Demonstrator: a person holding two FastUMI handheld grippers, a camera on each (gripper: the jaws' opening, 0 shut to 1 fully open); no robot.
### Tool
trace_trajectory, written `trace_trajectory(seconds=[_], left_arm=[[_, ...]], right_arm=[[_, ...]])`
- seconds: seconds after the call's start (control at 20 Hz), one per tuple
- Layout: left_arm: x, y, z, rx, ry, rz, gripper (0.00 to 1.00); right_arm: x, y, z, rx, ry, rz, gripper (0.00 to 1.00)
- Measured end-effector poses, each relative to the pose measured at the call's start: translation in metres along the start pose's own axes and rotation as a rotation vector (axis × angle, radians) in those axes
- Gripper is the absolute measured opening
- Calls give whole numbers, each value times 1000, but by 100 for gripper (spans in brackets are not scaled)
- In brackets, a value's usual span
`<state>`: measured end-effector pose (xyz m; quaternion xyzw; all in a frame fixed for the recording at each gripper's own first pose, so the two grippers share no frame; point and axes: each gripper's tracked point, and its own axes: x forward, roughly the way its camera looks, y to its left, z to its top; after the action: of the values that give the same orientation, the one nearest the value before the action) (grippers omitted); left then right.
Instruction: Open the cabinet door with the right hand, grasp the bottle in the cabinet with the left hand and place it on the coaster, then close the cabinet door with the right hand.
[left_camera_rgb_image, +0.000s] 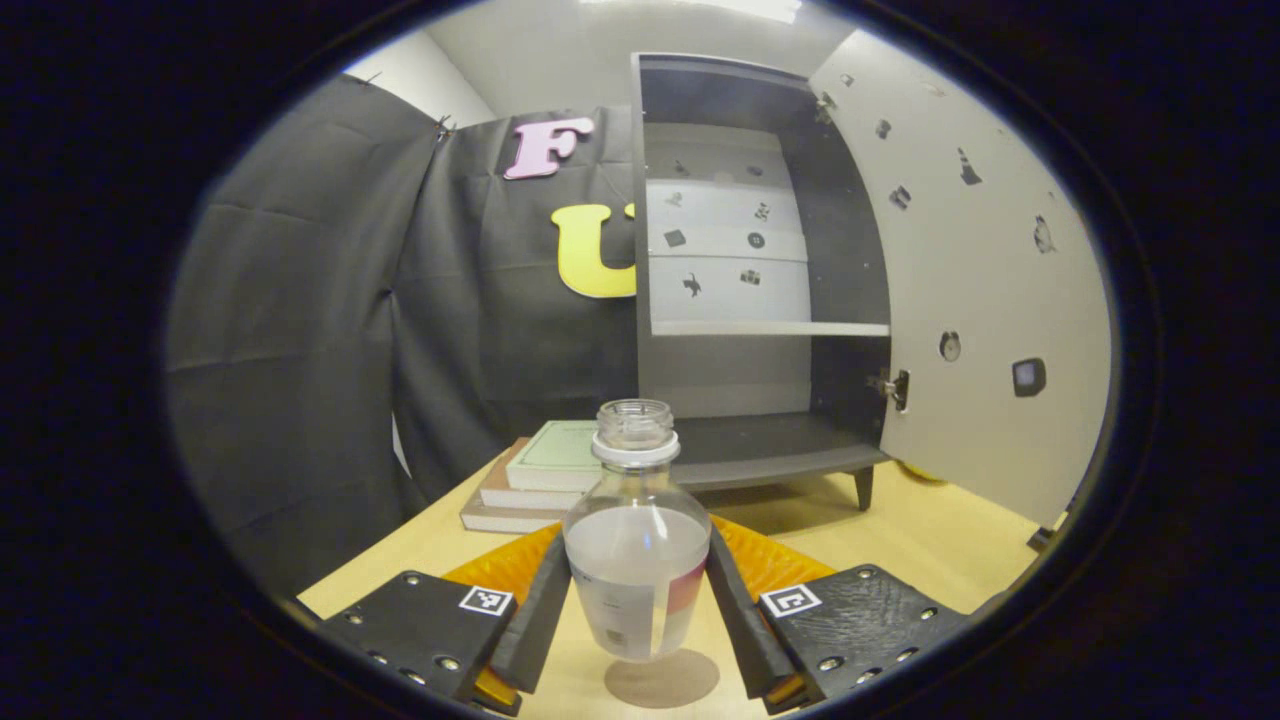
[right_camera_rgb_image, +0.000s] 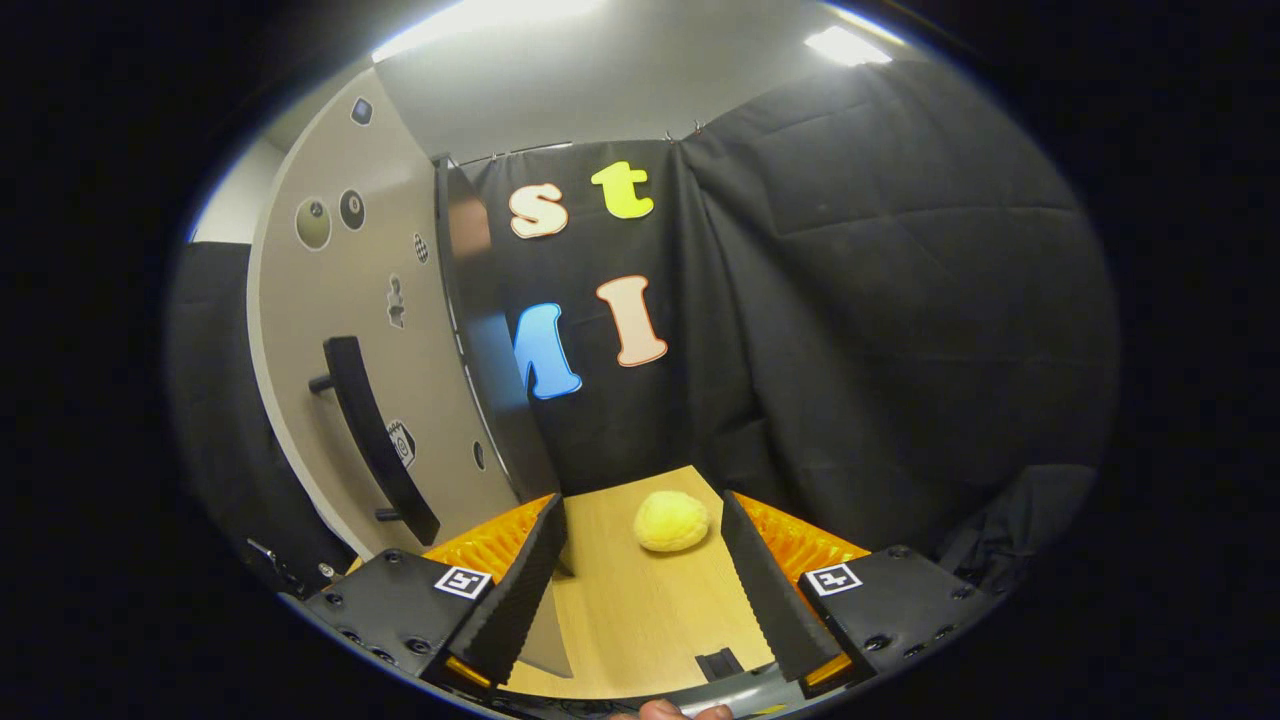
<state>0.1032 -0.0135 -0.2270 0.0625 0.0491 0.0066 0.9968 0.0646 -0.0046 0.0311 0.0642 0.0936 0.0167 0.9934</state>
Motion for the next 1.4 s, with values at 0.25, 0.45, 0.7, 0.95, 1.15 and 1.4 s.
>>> trace_trajectory(seconds=[0.25,0.45,0.7,0.95,1.15,1.4], left_arm=[[7,-10,-45,-29,29,-19,75],[1,-19,-69,31,43,-38,75],[-7,-9,-82,-18,40,-16,76],[-8,-9,-82,-24,40,-25,77],[-9,-7,-74,-56,36,-27,76],[-22,-15,-33,-75,0,-75,89]], right_arm=[[2,0,-2,16,-56,-58,98],[7,-9,-12,30,-19,-93,98],[16,-9,-26,42,12,-109,98],[19,2,-34,5,39,-92,98],[15,11,-39,-14,58,-71,98],[0,15,-44,-28,72,-61,98]])
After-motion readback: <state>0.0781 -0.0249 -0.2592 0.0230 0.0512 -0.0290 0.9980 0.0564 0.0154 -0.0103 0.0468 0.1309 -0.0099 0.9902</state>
